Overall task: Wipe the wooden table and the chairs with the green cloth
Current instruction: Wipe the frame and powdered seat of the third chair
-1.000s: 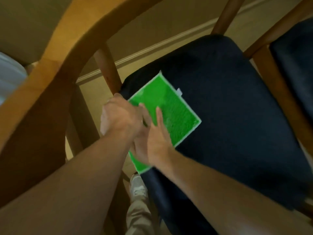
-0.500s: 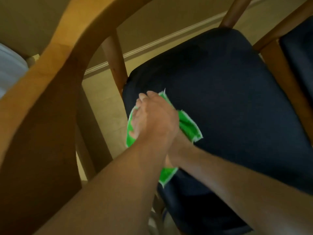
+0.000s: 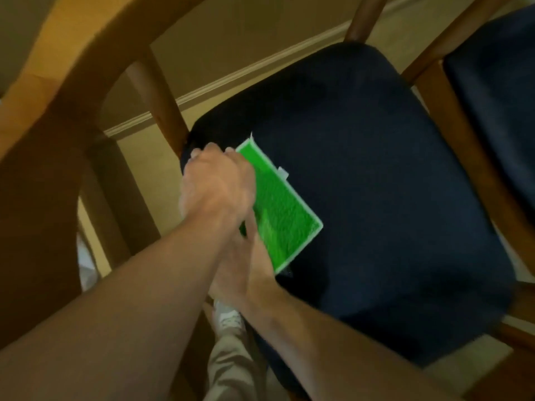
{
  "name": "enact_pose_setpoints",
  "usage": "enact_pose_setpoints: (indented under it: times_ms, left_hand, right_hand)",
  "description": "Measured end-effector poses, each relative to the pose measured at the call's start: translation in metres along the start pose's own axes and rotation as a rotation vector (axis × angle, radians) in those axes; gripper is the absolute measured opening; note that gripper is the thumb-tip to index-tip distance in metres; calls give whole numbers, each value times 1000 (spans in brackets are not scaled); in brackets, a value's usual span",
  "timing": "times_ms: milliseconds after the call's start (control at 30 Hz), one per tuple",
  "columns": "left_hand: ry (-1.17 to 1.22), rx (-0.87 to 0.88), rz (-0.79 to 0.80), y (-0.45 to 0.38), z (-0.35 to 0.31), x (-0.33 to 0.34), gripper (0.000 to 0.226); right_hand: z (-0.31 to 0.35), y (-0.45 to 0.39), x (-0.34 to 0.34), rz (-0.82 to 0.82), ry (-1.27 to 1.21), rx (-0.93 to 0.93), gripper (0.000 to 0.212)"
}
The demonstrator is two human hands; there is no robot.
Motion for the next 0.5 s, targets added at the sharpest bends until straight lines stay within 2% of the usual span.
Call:
enact_pose_setpoints:
  times_ms: [33,67,133,200,267,367,433,500]
  left_hand:
    - [-91,24,-10,2,1,1,35]
    - [-197,60,-20,5,1,1,36]
    - [-249,32,58,9,2,5,36]
    - [-287,52,100,10,-1,13,34]
    - [-281,135,105,13,-4,19,33]
    - [-112,59,143,12,-4,22,36]
    - [-131,57,120,6,-3,30,40]
    - [-103,79,146,4,-4,35,38]
  right_hand:
    - [18,42,10,11,121,140,64]
    - [27,69,30,-66,192,211,64]
    - [48,104,64,-76,168,161,62]
    - [36,111,55,-156,111,121,65]
    - [14,119,40,-294,30,199,69]
    - [-41,136,14,-341,9,386,70]
    - [-93,145,-10,-357,70,523,70]
    - [-141,159,-30,-399,27,708,69]
Point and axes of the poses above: each hand's wrist, its own y-axis away from the middle knuckle, its own x-axis out of the palm, z = x × y, the point moved 4 cm from there along -y, towards the middle knuckle, and after that the axes turned 13 degrees about -x, right-handed, at the moved point
